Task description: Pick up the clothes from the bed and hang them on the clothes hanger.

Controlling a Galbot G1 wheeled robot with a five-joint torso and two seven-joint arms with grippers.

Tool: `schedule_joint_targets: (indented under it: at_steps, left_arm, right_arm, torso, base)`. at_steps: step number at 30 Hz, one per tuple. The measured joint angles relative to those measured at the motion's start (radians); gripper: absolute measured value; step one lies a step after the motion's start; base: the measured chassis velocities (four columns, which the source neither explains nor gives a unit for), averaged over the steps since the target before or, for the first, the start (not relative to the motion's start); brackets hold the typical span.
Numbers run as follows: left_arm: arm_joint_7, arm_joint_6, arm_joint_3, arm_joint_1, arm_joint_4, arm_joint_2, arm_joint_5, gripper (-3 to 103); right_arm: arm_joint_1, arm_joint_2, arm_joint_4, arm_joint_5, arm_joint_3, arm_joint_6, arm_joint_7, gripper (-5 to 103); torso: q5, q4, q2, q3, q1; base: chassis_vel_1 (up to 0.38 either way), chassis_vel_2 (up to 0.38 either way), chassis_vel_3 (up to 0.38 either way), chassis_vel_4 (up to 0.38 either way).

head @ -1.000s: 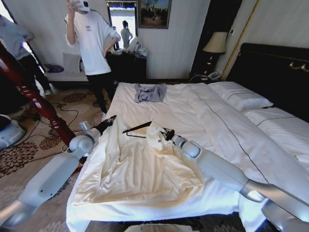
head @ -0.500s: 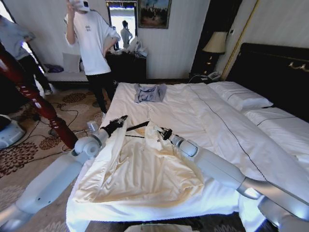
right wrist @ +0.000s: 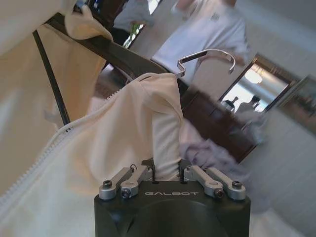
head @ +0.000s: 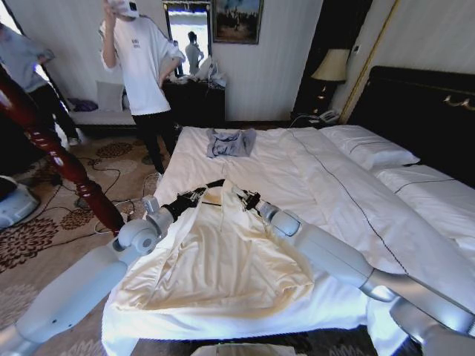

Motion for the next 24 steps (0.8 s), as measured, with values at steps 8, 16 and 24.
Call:
schedule_joint_targets:
  at_steps: [8,16,24]
  left_arm:
    - [0.025,-0.004,0.01,0.03,-0.068,0.017,0.015,1]
    - [0.02,-0.004,0.044,-0.044,-0.079,0.004,-0.007,1]
    - [-0.002,-0.003,0.094,-0.173,-0.033,-0.039,-0.059,1]
  right_arm:
    - [-0.026,0.001,0.028,-0.035,0.033,0.0,0.014,22]
    - [-0.045,0.012,0.062,-0.069,0.018,0.0,0.008,22]
    - [-0.096,0.002,0.119,-0.109,0.033,0.007,-0.007,22]
  torso:
    - [0.0002,-0.0002,0.0,0.0,0.0]
    - [0.0002,0.0,0.0,0.0,0.0]
    - [0.0002,-0.0002,0.0,0.0,0.0]
  base:
    - [0.0,0.0,0.0,0.0]
    - [0.0,0.0,0.0,0.0]
    - [0.0,0.0,0.0,0.0]
